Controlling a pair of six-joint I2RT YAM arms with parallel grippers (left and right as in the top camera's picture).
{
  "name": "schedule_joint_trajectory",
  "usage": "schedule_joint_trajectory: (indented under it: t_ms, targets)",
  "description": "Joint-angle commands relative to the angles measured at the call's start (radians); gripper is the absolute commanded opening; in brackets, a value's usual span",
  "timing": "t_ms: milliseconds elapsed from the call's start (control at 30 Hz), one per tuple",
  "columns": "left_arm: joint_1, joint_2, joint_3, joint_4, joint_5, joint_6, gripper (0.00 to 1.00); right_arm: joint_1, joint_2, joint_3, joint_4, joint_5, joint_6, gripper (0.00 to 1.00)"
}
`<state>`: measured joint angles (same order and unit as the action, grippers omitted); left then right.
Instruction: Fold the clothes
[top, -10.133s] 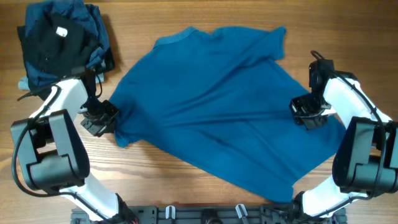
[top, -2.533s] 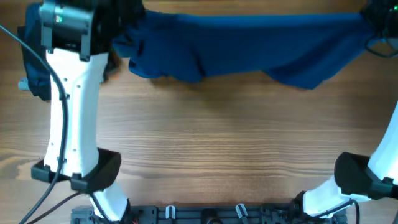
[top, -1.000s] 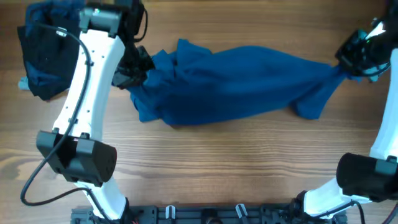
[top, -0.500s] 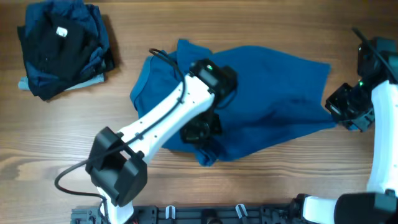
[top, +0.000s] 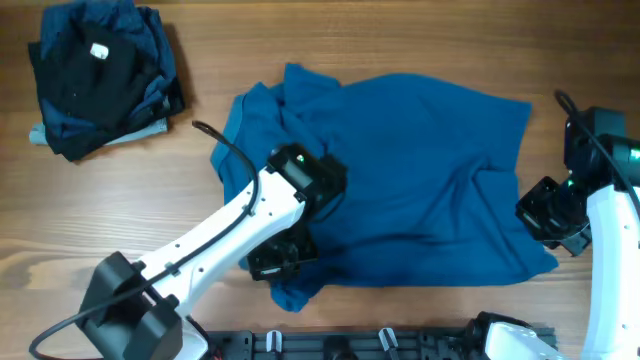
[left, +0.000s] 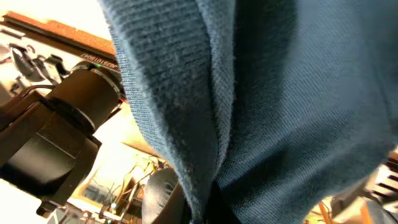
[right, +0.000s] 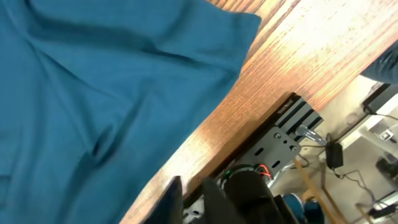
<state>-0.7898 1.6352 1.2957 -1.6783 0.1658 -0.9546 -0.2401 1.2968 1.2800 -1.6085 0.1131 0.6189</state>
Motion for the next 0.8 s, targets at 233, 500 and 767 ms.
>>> schedule_joint_trajectory:
  t_ms: [233, 500, 767]
  targets:
    - [-0.005, -0.018, -0.097, 0.099, 0.002, -0.03, 0.73, 0.002, -0.005, -0.002, 0.026, -0.002, 0.018, 0.88]
    - [0.064, -0.02, -0.287, 0.311, 0.013, -0.198, 0.77, 0.002, -0.005, -0.003, 0.055, -0.002, 0.047, 0.89]
    - [0.064, -0.048, -0.53, 0.524, 0.047, -0.311, 0.75, 0.002, -0.005, -0.003, 0.079, -0.002, 0.044, 0.9]
